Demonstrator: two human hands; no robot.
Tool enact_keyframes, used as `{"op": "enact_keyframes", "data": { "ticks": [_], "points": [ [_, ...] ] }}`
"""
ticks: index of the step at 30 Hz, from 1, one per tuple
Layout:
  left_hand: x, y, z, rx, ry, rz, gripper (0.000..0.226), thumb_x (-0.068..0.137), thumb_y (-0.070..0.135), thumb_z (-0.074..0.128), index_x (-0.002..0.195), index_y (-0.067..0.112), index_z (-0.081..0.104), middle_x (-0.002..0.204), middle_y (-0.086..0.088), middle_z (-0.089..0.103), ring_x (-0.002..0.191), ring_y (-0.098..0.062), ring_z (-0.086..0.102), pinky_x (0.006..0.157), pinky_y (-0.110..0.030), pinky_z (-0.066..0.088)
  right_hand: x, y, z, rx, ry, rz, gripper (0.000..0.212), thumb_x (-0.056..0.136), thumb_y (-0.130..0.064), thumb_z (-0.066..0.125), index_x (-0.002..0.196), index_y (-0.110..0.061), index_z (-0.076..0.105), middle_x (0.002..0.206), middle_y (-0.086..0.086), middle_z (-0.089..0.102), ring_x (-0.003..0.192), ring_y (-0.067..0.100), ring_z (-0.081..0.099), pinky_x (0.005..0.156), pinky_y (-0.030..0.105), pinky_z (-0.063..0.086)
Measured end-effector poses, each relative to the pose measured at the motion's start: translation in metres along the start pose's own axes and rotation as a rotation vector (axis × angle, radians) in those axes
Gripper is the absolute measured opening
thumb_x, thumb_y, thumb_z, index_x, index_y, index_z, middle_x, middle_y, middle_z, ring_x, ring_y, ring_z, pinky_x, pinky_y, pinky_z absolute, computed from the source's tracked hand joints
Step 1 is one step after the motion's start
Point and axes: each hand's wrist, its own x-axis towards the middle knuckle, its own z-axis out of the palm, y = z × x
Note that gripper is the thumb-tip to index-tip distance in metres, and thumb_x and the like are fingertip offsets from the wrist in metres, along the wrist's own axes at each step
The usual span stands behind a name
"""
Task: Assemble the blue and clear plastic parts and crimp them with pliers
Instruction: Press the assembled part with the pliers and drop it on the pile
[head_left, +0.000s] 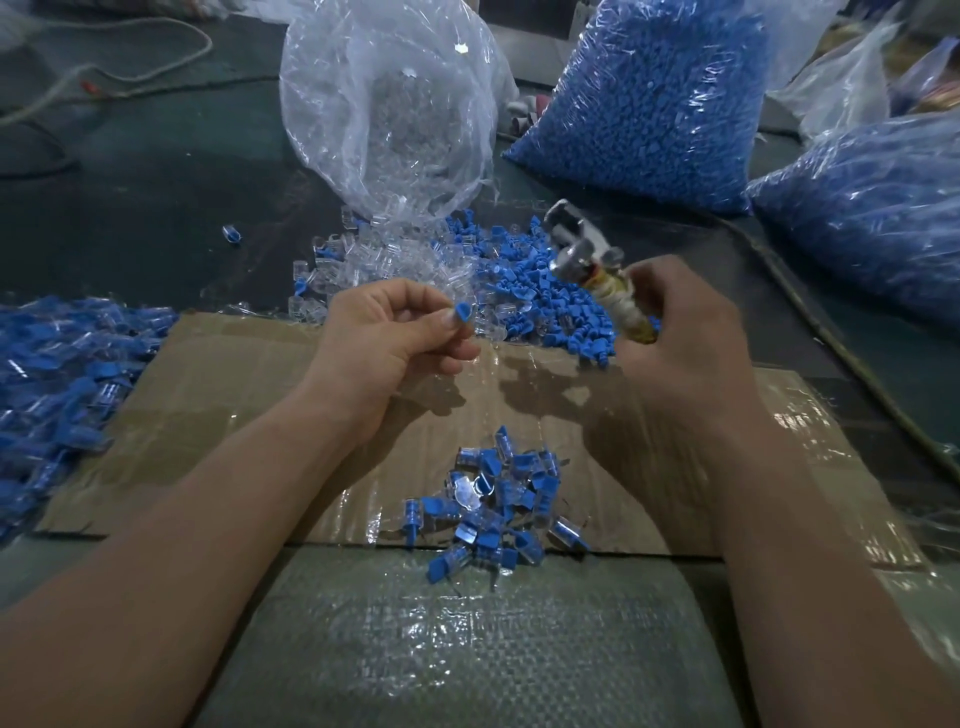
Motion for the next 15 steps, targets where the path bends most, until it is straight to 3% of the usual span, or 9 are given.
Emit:
{"op": "enact_keyframes", "data": {
  "ticks": [5, 9, 15],
  "points": [
    [0.000, 0.000, 0.000, 0.017, 0.031, 0.104, 0.006, 0.076, 0.000, 0.058, 0.077, 0.007, 0.058, 0.063, -0.004, 0.069, 0.059, -0.015, 0.067, 0.051, -0.017, 0.052, -0.009, -0.012, 0.014, -0.049, -0.131, -0.143, 0.034, 0.071, -0.003, 0.059, 0.101, -0.015, 0.050, 0.097, 0.000, 0.051, 0.093, 0.019, 0.048, 0.070, 0.026, 0.030],
    [-0.002, 0.002, 0.001, 0.012, 0.024, 0.138, 0.012, 0.068, 0.010, 0.060, 0.080, 0.005, 0.058, 0.068, -0.005, 0.070, 0.062, -0.015, 0.067, 0.053, -0.017, 0.052, -0.009, -0.015, 0.018, -0.106, -0.221, -0.189, 0.035, 0.072, -0.007, 0.059, 0.104, -0.014, 0.049, 0.097, 0.000, 0.047, 0.094, 0.020, 0.045, 0.077, 0.027, 0.030],
    [-0.004, 0.002, 0.003, 0.039, 0.022, 0.141, 0.008, 0.073, 0.006, 0.060, 0.081, 0.004, 0.058, 0.071, -0.006, 0.070, 0.064, -0.016, 0.068, 0.055, -0.019, 0.053, -0.010, -0.016, 0.021, -0.098, -0.263, -0.189, 0.030, 0.076, -0.010, 0.060, 0.101, -0.019, 0.045, 0.096, -0.001, 0.046, 0.089, 0.016, 0.040, 0.072, 0.024, 0.024]
  ]
}}
